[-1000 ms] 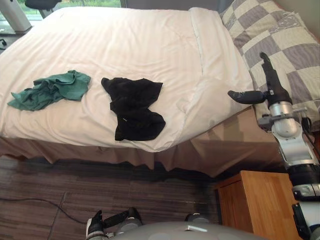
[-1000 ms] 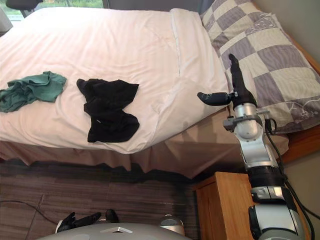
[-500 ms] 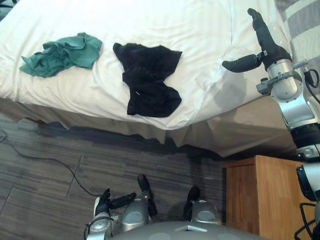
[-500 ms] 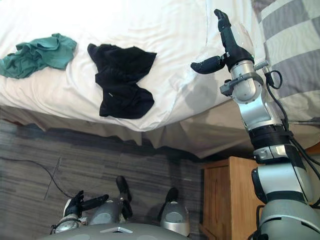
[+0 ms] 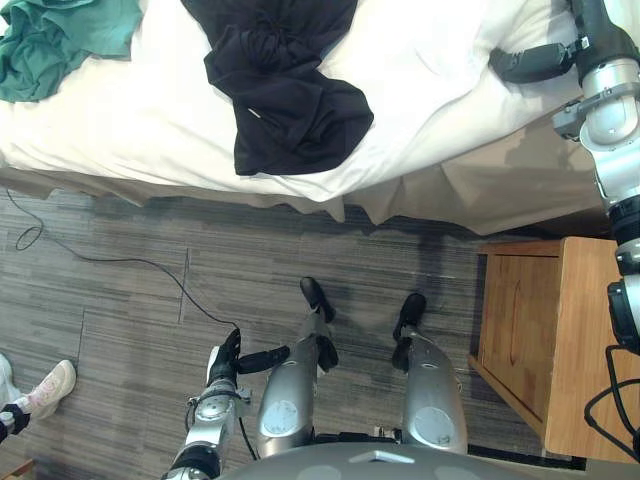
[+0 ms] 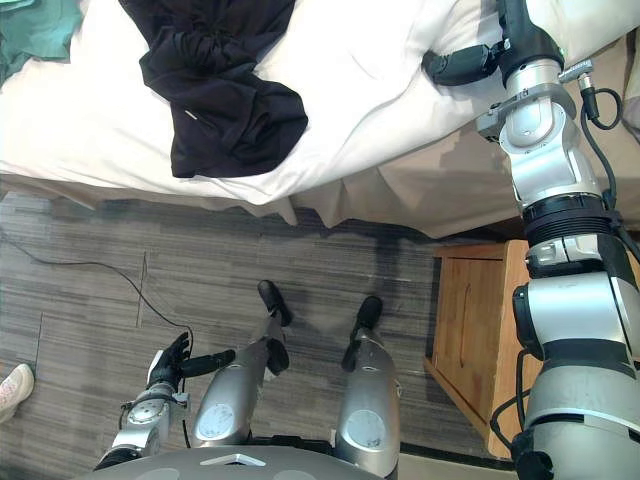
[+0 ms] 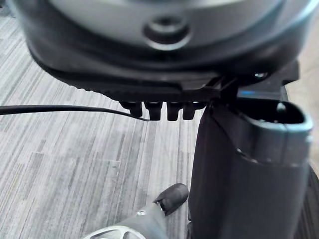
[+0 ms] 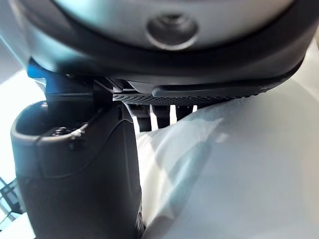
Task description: Tidy up the quilt and then pick up the clothes from the bed and put them into the laundry hamper
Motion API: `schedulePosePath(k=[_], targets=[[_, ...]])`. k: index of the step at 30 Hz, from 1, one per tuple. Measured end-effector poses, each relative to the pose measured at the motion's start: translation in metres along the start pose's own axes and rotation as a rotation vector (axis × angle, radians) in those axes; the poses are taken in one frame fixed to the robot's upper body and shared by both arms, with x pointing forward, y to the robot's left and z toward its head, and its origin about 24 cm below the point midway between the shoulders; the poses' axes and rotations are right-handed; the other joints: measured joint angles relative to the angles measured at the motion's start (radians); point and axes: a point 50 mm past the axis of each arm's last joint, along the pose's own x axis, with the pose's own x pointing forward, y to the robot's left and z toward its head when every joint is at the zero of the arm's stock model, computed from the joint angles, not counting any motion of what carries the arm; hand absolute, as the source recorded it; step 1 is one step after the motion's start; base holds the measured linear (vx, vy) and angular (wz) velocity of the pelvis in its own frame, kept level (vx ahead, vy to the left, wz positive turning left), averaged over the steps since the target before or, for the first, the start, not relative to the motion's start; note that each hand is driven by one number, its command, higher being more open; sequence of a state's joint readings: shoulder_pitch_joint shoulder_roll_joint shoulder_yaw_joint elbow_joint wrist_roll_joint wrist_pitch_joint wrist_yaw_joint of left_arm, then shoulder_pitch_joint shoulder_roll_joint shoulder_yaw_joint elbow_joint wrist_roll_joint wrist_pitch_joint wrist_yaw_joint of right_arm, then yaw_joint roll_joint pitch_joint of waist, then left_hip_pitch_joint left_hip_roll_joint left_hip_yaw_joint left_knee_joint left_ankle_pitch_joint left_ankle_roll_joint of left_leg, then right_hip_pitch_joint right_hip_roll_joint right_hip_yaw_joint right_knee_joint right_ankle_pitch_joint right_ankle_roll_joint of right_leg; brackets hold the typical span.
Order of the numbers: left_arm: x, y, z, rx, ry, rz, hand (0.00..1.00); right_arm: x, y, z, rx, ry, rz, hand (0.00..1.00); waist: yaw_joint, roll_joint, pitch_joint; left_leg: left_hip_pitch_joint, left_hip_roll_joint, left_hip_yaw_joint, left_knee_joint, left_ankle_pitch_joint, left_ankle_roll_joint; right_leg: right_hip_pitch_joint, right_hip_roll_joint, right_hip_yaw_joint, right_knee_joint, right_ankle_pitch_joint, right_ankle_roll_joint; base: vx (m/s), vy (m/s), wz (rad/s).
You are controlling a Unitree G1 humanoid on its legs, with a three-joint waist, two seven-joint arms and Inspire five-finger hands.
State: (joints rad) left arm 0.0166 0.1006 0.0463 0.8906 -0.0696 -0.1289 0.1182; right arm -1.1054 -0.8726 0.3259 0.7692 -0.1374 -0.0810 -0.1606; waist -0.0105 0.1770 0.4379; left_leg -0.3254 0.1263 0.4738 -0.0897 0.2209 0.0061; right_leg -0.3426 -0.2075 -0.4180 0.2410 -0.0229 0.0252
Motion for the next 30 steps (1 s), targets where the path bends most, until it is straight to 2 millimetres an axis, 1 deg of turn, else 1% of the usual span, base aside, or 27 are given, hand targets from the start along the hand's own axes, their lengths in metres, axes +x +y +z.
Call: schedulePosePath(k=[1, 3, 4, 5, 6, 7, 8, 10, 12, 13, 15, 16, 17, 18, 20, 21, 24, 25, 26, 27, 28, 30], targets=[[0.002, -0.002, 0.004, -0.006, -0.009, -0.008, 1.00, 0.000, 0.000, 0.000, 0.002, 0.000, -0.005, 0.00, 0.006, 0.000, 0.000, 0.002, 0.001, 0.003, 0.000, 0.000, -0.002, -0.007, -0.004, 0.002, 0.019, -0.011, -0.003, 0.02, -0.038, 0.02], [0.002, -0.006, 0.006, -0.016, -0.017, -0.024, 1.00, -0.001, 0.001, 0.000, 0.004, -0.002, -0.003, 0.00, 0.007, -0.003, 0.002, 0.013, 0.001, 0.010, 0.000, -0.004, -0.010, -0.006, -0.011, 0.001, 0.045, -0.027, -0.004, 0.01, -0.042, 0.02], [0.001, -0.009, 0.007, -0.024, -0.020, -0.030, 1.00, -0.003, 0.004, 0.002, 0.005, -0.015, 0.004, 0.00, 0.009, -0.009, 0.005, 0.026, 0.001, 0.019, 0.000, -0.007, -0.013, -0.003, -0.015, 0.007, 0.059, -0.034, -0.006, 0.02, -0.045, -0.10], [0.001, -0.012, 0.007, -0.040, -0.019, -0.037, 1.00, -0.010, 0.012, 0.004, 0.017, -0.040, 0.023, 0.00, 0.008, -0.016, 0.010, 0.046, 0.003, 0.030, 0.000, -0.017, -0.027, 0.011, -0.016, 0.011, 0.062, -0.037, -0.005, 0.02, -0.037, -0.14], [0.001, -0.014, 0.007, -0.044, -0.018, -0.040, 1.00, -0.014, 0.016, 0.002, 0.027, -0.041, 0.029, 0.00, 0.007, -0.020, 0.012, 0.058, 0.003, 0.035, 0.000, -0.020, -0.030, 0.020, -0.016, 0.013, 0.062, -0.037, -0.005, 0.04, -0.041, -0.14], [0.001, -0.017, 0.007, -0.053, -0.015, -0.046, 1.00, -0.023, 0.024, -0.006, 0.053, -0.025, 0.036, 0.00, 0.007, -0.024, 0.014, 0.082, 0.003, 0.040, 0.000, -0.020, -0.029, 0.043, -0.016, 0.016, 0.062, -0.038, -0.005, 0.04, -0.025, -0.08], [0.001, -0.018, 0.007, -0.057, -0.015, -0.047, 1.00, -0.028, 0.028, -0.010, 0.072, -0.013, 0.038, 0.00, 0.006, -0.027, 0.015, 0.095, 0.003, 0.041, 0.000, -0.019, -0.029, 0.055, -0.016, 0.020, 0.062, -0.038, -0.006, 0.05, -0.032, -0.08], [0.000, -0.018, 0.006, -0.058, -0.009, -0.045, 1.00, -0.043, 0.044, -0.024, 0.170, 0.047, 0.038, 0.00, 0.004, -0.044, 0.012, 0.135, 0.003, 0.048, 0.000, -0.023, -0.031, 0.092, -0.012, 0.035, 0.054, -0.042, -0.002, 0.05, -0.034, -0.11], [0.000, -0.017, 0.001, -0.050, 0.020, -0.039, 1.00, -0.069, 0.065, -0.044, 0.292, 0.140, 0.034, 0.00, -0.001, -0.064, 0.005, 0.188, 0.011, 0.050, 0.000, -0.033, -0.036, 0.158, 0.006, 0.039, 0.018, -0.042, -0.001, 0.07, -0.062, -0.10], [0.000, -0.016, 0.000, -0.046, 0.025, -0.036, 1.00, -0.076, 0.071, -0.049, 0.321, 0.166, 0.036, 0.00, -0.004, -0.071, 0.002, 0.201, 0.013, 0.050, 0.000, -0.035, -0.038, 0.172, 0.010, 0.039, 0.010, -0.042, -0.001, 0.08, -0.061, -0.07], [-0.001, -0.012, -0.006, -0.036, 0.056, -0.024, 1.00, -0.108, 0.093, -0.065, 0.401, 0.254, 0.062, 0.00, -0.019, -0.104, -0.028, 0.238, 0.018, 0.047, 0.002, -0.041, -0.047, 0.219, 0.020, 0.040, -0.015, -0.041, 0.000, 0.08, -0.043, -0.07], [-0.001, -0.011, -0.008, -0.035, 0.067, -0.022, 1.00, -0.116, 0.098, -0.069, 0.416, 0.276, 0.070, 0.00, -0.021, -0.111, -0.041, 0.241, 0.020, 0.047, 0.003, -0.042, -0.048, 0.224, 0.022, 0.040, -0.021, -0.040, 0.002, 0.08, -0.035, -0.09], [-0.002, -0.011, -0.013, -0.032, 0.091, -0.021, 1.00, -0.133, 0.106, -0.078, 0.444, 0.329, 0.081, 1.00, -0.024, -0.124, -0.065, 0.254, 0.021, 0.048, 0.003, -0.046, -0.054, 0.237, 0.026, 0.043, -0.031, -0.040, 0.002, 0.09, -0.035, -0.09], [-0.003, -0.011, -0.017, -0.027, 0.114, -0.024, 1.00, -0.148, 0.113, -0.087, 0.460, 0.381, 0.090, 1.00, -0.026, -0.133, -0.079, 0.277, 0.022, 0.048, 0.004, -0.050, -0.059, 0.267, 0.030, 0.043, -0.045, -0.039, 0.004, 0.09, -0.034, -0.08], [-0.004, -0.010, -0.020, -0.009, 0.130, -0.026, 1.00, -0.164, 0.120, -0.095, 0.474, 0.433, 0.099, 1.00, -0.026, -0.139, -0.095, 0.305, 0.024, 0.048, 0.004, -0.056, -0.067, 0.300, 0.036, 0.044, -0.063, -0.038, 0.006, 0.08, -0.027, -0.05], [-0.005, -0.010, -0.023, 0.008, 0.143, -0.026, 1.00, -0.176, 0.124, -0.101, 0.484, 0.468, 0.107, 1.00, -0.026, -0.140, -0.112, 0.318, 0.025, 0.049, 0.003, -0.060, -0.072, 0.317, 0.039, 0.044, -0.074, -0.037, 0.007, 0.09, -0.027, -0.05], [-0.009, -0.006, -0.032, -0.001, 0.172, -0.011, 1.00, -0.200, 0.132, -0.114, 0.507, 0.557, 0.119, 1.00, -0.039, -0.135, -0.139, 0.349, 0.026, 0.050, 0.003, -0.068, -0.079, 0.357, 0.044, 0.045, -0.098, -0.035, 0.011, 0.06, -0.014, -0.03], [-0.009, -0.004, -0.034, -0.005, 0.180, -0.006, 1.00, -0.206, 0.134, -0.116, 0.511, 0.579, 0.117, 1.00, -0.043, -0.135, -0.144, 0.353, 0.026, 0.050, 0.003, -0.069, -0.079, 0.364, 0.046, 0.045, -0.105, -0.034, 0.013, 0.06, -0.008, -0.03], [-0.010, -0.003, -0.037, -0.008, 0.194, 0.000, 1.00, -0.219, 0.135, -0.125, 0.517, 0.634, 0.108, 1.00, -0.045, -0.135, -0.154, 0.359, 0.027, 0.051, 0.002, -0.070, -0.081, 0.372, 0.048, 0.045, -0.111, -0.033, 0.015, 0.05, -0.007, -0.03], [-0.010, -0.002, -0.038, -0.014, 0.199, 0.004, 1.00, -0.225, 0.135, -0.129, 0.523, 0.662, 0.098, 1.00, -0.046, -0.135, -0.154, 0.367, 0.028, 0.053, 0.002, -0.072, -0.082, 0.381, 0.050, 0.046, -0.116, -0.032, 0.016, 0.05, -0.006, -0.07], [-0.011, -0.001, -0.040, -0.025, 0.216, 0.013, 1.00, -0.239, 0.132, -0.137, 0.532, 0.722, 0.070, 1.00, -0.047, -0.135, -0.155, 0.386, 0.029, 0.056, 0.000, -0.077, -0.086, 0.401, 0.052, 0.048, -0.123, -0.032, 0.016, 0.03, -0.002, -0.08], [-0.012, 0.001, -0.044, -0.036, 0.234, 0.023, 1.00, -0.253, 0.129, -0.145, 0.564, 0.782, 0.026, 1.00, -0.047, -0.133, -0.169, 0.393, 0.032, 0.068, 0.000, -0.080, -0.086, 0.405, 0.054, 0.055, -0.128, -0.032, 0.016, 0.03, 0.004, -0.13]])
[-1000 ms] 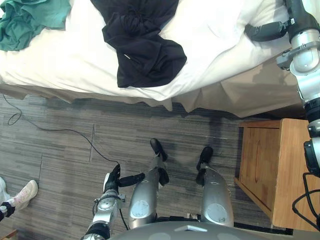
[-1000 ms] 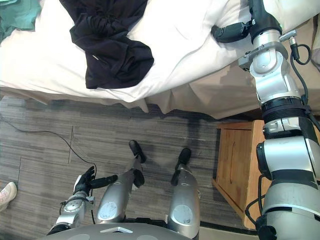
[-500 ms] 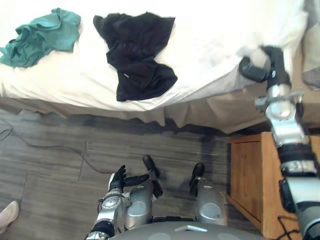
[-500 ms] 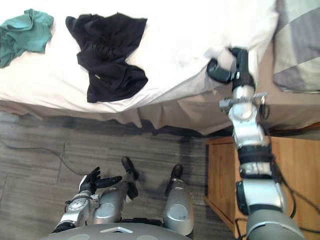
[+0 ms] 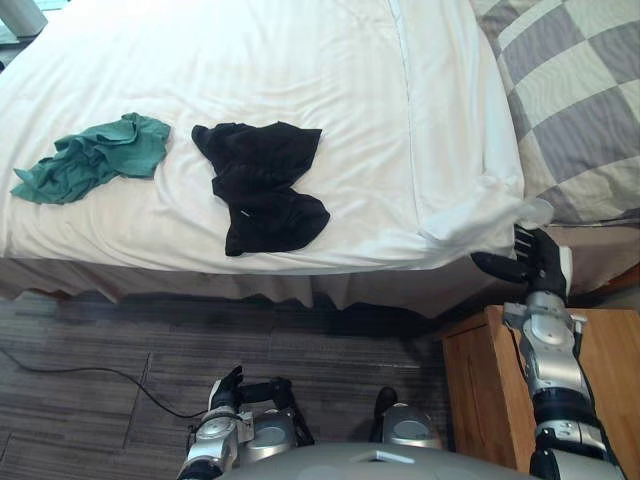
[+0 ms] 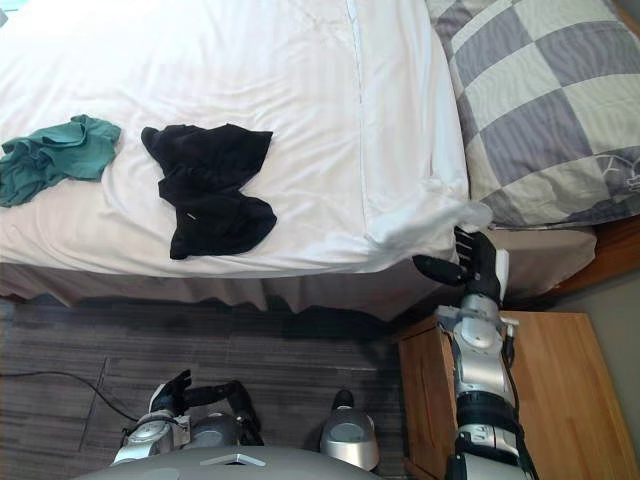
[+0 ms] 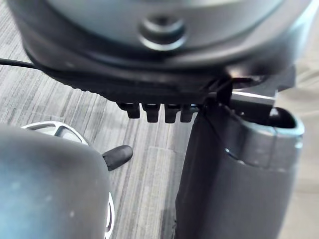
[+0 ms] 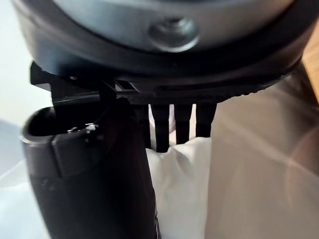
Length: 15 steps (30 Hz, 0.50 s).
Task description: Tidy up the quilt and then pick up the clothes from the bed and put them into the laundry hamper
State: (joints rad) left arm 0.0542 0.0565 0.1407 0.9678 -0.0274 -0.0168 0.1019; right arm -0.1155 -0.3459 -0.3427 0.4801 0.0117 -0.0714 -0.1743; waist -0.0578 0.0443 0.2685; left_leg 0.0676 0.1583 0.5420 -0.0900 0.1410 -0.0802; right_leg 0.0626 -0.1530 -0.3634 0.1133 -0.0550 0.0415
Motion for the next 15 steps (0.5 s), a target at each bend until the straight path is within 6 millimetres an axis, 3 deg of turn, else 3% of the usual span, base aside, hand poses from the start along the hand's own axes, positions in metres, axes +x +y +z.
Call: schedulePosePath(k=[2, 7, 10, 11, 15], targets=[[-0.001, 0.002, -0.004, -0.021, 0.015, 0.012, 1.00, -0.005, -0.007, -0.009, 0.016, 0.039, -0.028, 1.00, 0.000, 0.000, -0.008, 0.013, 0.002, 0.009, 0.000, -0.005, -0.002, 0.012, 0.002, 0.004, -0.006, 0.000, 0.000, 0.03, 0.008, -0.09], [-0.004, 0.012, -0.016, -0.083, 0.049, 0.054, 1.00, -0.032, -0.042, -0.056, 0.138, 0.253, -0.190, 1.00, -0.006, -0.004, -0.036, 0.020, 0.002, 0.029, 0.000, -0.014, 0.002, 0.016, 0.002, 0.009, -0.014, 0.001, 0.002, 0.03, 0.011, -0.07], [-0.006, 0.016, -0.025, -0.102, 0.082, 0.073, 1.00, -0.041, -0.066, -0.064, 0.187, 0.286, -0.322, 1.00, -0.030, -0.012, -0.049, 0.027, 0.004, 0.037, -0.001, -0.018, -0.001, 0.016, 0.002, 0.016, -0.014, 0.001, 0.002, 0.02, 0.011, -0.14], [-0.008, 0.018, -0.029, -0.102, 0.092, 0.077, 1.00, -0.044, -0.077, -0.059, 0.182, 0.259, -0.367, 0.00, -0.035, -0.016, -0.064, 0.030, 0.006, 0.044, -0.001, -0.020, -0.002, 0.012, 0.005, 0.026, -0.014, 0.000, 0.003, 0.02, 0.007, -0.17], [-0.009, 0.020, -0.033, -0.097, 0.104, 0.080, 1.00, -0.037, -0.085, -0.036, 0.140, 0.158, -0.379, 0.00, -0.044, -0.025, -0.084, 0.042, 0.011, 0.056, -0.001, -0.024, -0.005, 0.010, 0.013, 0.044, -0.026, -0.003, 0.008, -0.01, -0.001, -0.16]])
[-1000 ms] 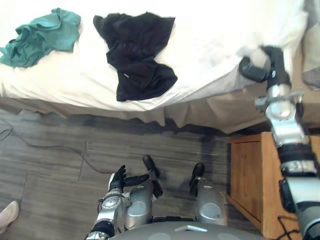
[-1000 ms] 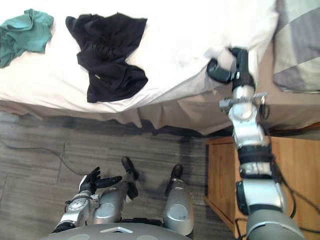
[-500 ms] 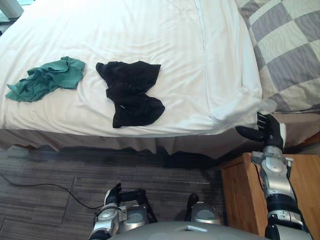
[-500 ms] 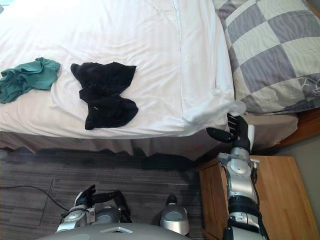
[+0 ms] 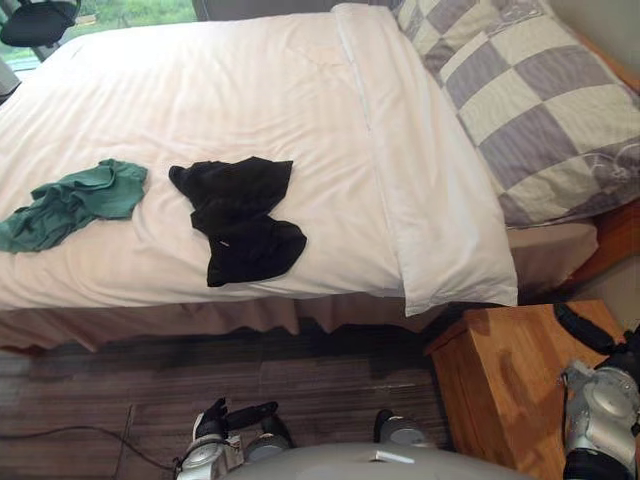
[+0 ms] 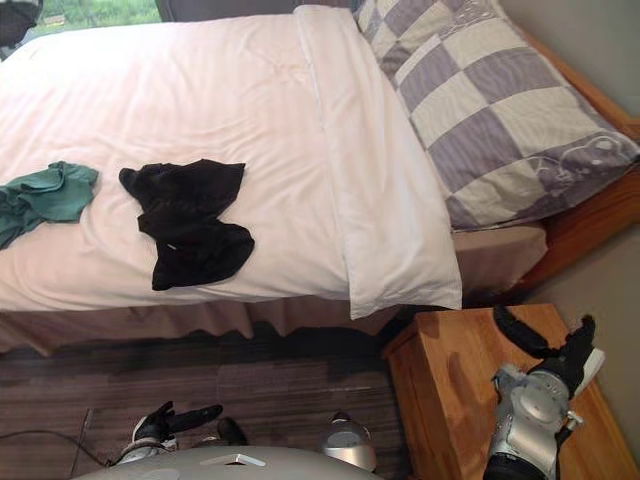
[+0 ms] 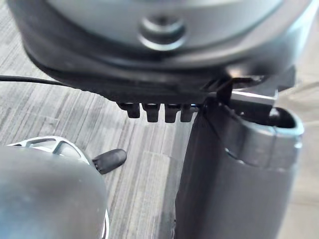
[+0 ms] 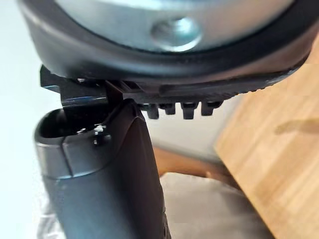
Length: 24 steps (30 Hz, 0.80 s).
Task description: Tidy up the quilt and then pick up the clothes from the bed and put them into the laundry hamper
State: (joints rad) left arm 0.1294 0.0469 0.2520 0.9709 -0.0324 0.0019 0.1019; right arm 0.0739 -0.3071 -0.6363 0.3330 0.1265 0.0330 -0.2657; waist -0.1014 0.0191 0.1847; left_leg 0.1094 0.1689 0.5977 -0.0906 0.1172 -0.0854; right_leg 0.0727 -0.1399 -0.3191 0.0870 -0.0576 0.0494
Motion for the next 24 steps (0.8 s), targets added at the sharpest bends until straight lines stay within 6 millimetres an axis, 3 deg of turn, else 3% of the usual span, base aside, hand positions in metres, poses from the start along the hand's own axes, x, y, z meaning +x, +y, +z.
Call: schedulePosePath(k=[3, 8, 11, 13, 14, 17, 18, 21, 24], targets=[[0.000, 0.000, -0.001, 0.002, 0.004, -0.003, 1.00, 0.005, 0.002, 0.018, -0.026, -0.069, 0.026, 0.00, 0.000, -0.003, -0.013, -0.007, 0.000, -0.006, 0.000, -0.006, -0.004, -0.002, 0.002, -0.001, -0.008, 0.001, 0.002, -0.01, 0.006, 0.05], [0.000, 0.002, -0.003, 0.011, 0.009, -0.003, 1.00, 0.008, 0.035, 0.051, 0.119, -0.170, 0.112, 0.00, -0.006, -0.002, -0.020, -0.025, -0.005, -0.020, 0.000, -0.007, 0.000, -0.003, 0.002, -0.007, -0.027, 0.009, 0.013, 0.02, 0.016, 0.07], [0.000, 0.003, -0.002, 0.014, 0.009, 0.000, 1.00, 0.007, 0.068, 0.079, 0.378, -0.207, 0.196, 0.00, 0.006, 0.009, -0.025, -0.039, -0.007, -0.027, 0.000, 0.002, 0.013, -0.001, 0.003, -0.011, -0.043, 0.032, 0.011, 0.07, 0.000, 0.05], [0.000, 0.003, -0.003, 0.015, 0.011, 0.002, 1.00, 0.007, 0.080, 0.096, 0.541, -0.232, 0.222, 0.00, 0.015, 0.008, -0.024, -0.053, -0.009, -0.040, 0.000, 0.005, 0.017, 0.000, 0.004, -0.024, -0.055, 0.039, 0.011, 0.06, 0.001, 0.21], [0.000, 0.002, -0.001, 0.015, 0.007, 0.001, 1.00, 0.005, 0.094, 0.118, 0.714, -0.262, 0.242, 0.00, 0.018, 0.012, -0.021, -0.070, -0.011, -0.060, 0.001, 0.010, 0.022, -0.004, 0.004, -0.042, -0.057, 0.043, 0.007, 0.06, 0.006, 0.35], [0.001, 0.001, 0.002, 0.014, -0.007, 0.001, 1.00, -0.002, 0.119, 0.165, 0.935, -0.328, 0.329, 0.00, 0.037, 0.016, -0.005, -0.102, -0.011, -0.073, 0.001, 0.017, 0.028, -0.028, 0.005, -0.052, -0.057, 0.046, 0.003, 0.01, 0.017, 0.20], [0.002, -0.002, 0.007, 0.016, -0.021, -0.003, 1.00, -0.006, 0.125, 0.193, 1.025, -0.378, 0.357, 0.00, 0.046, 0.022, 0.013, -0.125, -0.010, -0.080, 0.001, 0.024, 0.033, -0.046, 0.005, -0.058, -0.057, 0.052, 0.003, -0.01, 0.017, 0.13], [0.002, -0.003, 0.012, -0.010, -0.045, 0.002, 1.00, -0.016, 0.133, 0.232, 1.120, -0.449, 0.397, 0.00, 0.068, 0.027, 0.065, -0.140, -0.010, -0.087, 0.001, 0.030, 0.038, -0.058, 0.005, -0.064, -0.053, 0.055, 0.000, -0.02, 0.019, 0.10], [0.002, -0.003, 0.012, -0.008, -0.047, 0.009, 1.00, -0.021, 0.136, 0.250, 1.160, -0.473, 0.414, 0.00, 0.082, 0.034, 0.091, -0.182, -0.011, -0.100, 0.001, 0.039, 0.045, -0.099, 0.001, -0.076, -0.035, 0.054, 0.000, 0.00, 0.018, 0.12]])
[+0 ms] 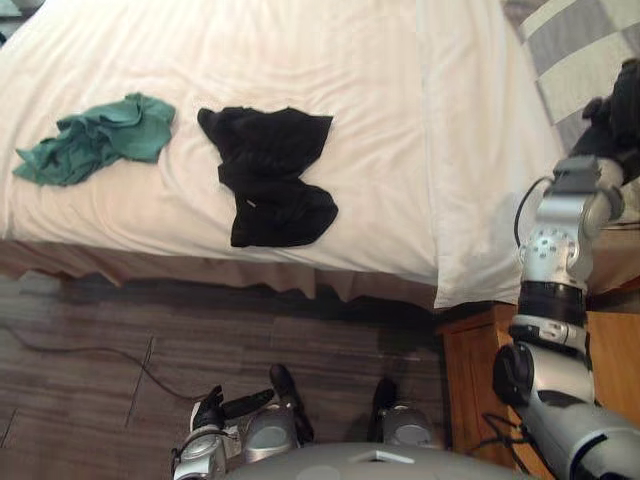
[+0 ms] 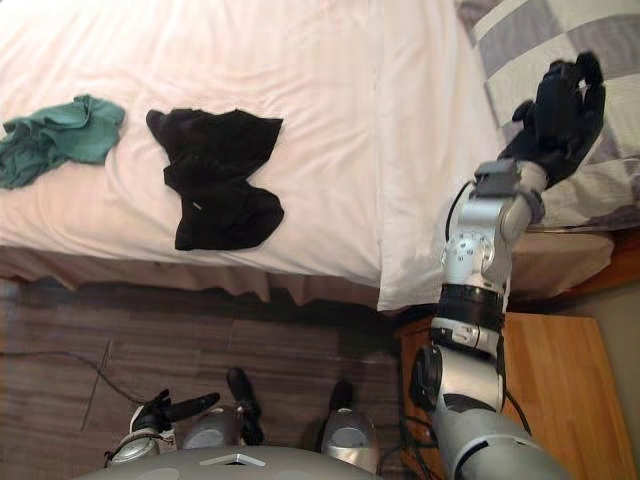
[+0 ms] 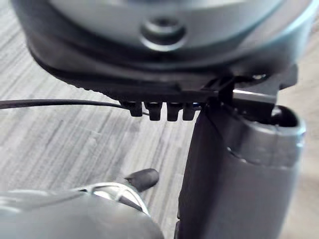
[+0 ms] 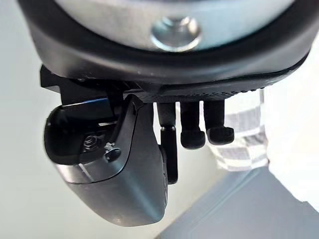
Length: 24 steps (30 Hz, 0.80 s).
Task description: Tidy up the quilt and then pick up the clothes from the bed and put them into the laundry hamper
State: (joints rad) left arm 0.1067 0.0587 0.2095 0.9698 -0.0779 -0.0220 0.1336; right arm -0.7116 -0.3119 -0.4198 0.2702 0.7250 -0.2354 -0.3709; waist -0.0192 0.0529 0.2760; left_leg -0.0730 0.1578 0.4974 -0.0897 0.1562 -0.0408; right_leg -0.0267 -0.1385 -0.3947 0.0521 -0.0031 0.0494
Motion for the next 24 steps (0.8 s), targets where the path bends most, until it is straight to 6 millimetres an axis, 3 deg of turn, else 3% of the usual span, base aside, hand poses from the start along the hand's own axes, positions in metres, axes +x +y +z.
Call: schedulePosePath(k=[6, 9, 11, 13, 19, 22, 23, 24], targets=[[0.001, -0.012, 0.021, -0.004, -0.095, -0.046, 1.00, 0.004, 0.004, 0.001, 0.008, -0.006, -0.028, 0.00, 0.026, 0.036, 0.083, -0.094, -0.008, -0.016, 0.000, 0.022, 0.014, -0.115, -0.025, -0.016, 0.082, -0.020, -0.012, 0.01, 0.027, 0.13], [0.000, -0.018, 0.030, 0.008, -0.134, -0.067, 1.00, 0.002, -0.015, -0.016, -0.052, 0.066, -0.093, 0.00, 0.035, 0.048, 0.099, -0.129, -0.014, -0.013, 0.000, 0.026, 0.017, -0.167, -0.040, -0.013, 0.121, -0.032, -0.010, 0.02, 0.016, 0.01], [0.001, -0.020, 0.035, 0.008, -0.150, -0.073, 1.00, -0.007, -0.039, -0.030, -0.105, 0.131, -0.162, 0.00, 0.043, 0.048, 0.102, -0.146, -0.016, -0.007, 0.001, 0.027, 0.016, -0.195, -0.047, -0.011, 0.142, -0.042, -0.014, 0.06, 0.008, -0.01], [0.002, -0.024, 0.044, 0.002, -0.170, -0.081, 1.00, -0.026, -0.065, -0.043, -0.138, 0.196, -0.211, 0.00, 0.044, 0.048, 0.121, -0.149, -0.019, 0.003, 0.001, 0.025, 0.013, -0.216, -0.056, -0.003, 0.175, -0.060, -0.011, 0.06, -0.005, -0.05], [0.003, -0.028, 0.055, -0.037, -0.193, -0.093, 1.00, -0.069, -0.094, -0.054, -0.186, 0.223, -0.201, 0.00, 0.041, 0.024, 0.143, -0.102, -0.019, 0.059, 0.001, -0.009, -0.008, -0.202, -0.066, 0.025, 0.195, -0.077, -0.007, 0.06, -0.011, -0.17], [0.003, -0.035, 0.063, -0.108, -0.201, -0.096, 1.00, -0.111, -0.126, -0.069, -0.212, 0.328, -0.277, 0.00, 0.035, -0.026, 0.153, -0.038, -0.020, 0.110, 0.003, -0.037, -0.006, -0.152, -0.070, 0.042, 0.186, -0.083, 0.000, 0.11, 0.003, -0.23], [0.005, -0.033, 0.066, -0.129, -0.198, -0.092, 1.00, -0.145, -0.155, -0.076, -0.257, 0.434, -0.365, 0.00, 0.028, -0.052, 0.150, -0.001, -0.020, 0.137, 0.003, -0.055, -0.003, -0.114, -0.071, 0.041, 0.174, -0.086, 0.002, 0.16, -0.003, -0.12], [0.005, -0.032, 0.067, -0.140, -0.193, -0.085, 1.00, -0.157, -0.164, -0.079, -0.274, 0.475, -0.395, 0.00, 0.023, -0.059, 0.148, 0.012, -0.020, 0.144, 0.003, -0.061, -0.005, -0.102, -0.072, 0.041, 0.170, -0.086, 0.002, 0.17, -0.003, -0.11]])
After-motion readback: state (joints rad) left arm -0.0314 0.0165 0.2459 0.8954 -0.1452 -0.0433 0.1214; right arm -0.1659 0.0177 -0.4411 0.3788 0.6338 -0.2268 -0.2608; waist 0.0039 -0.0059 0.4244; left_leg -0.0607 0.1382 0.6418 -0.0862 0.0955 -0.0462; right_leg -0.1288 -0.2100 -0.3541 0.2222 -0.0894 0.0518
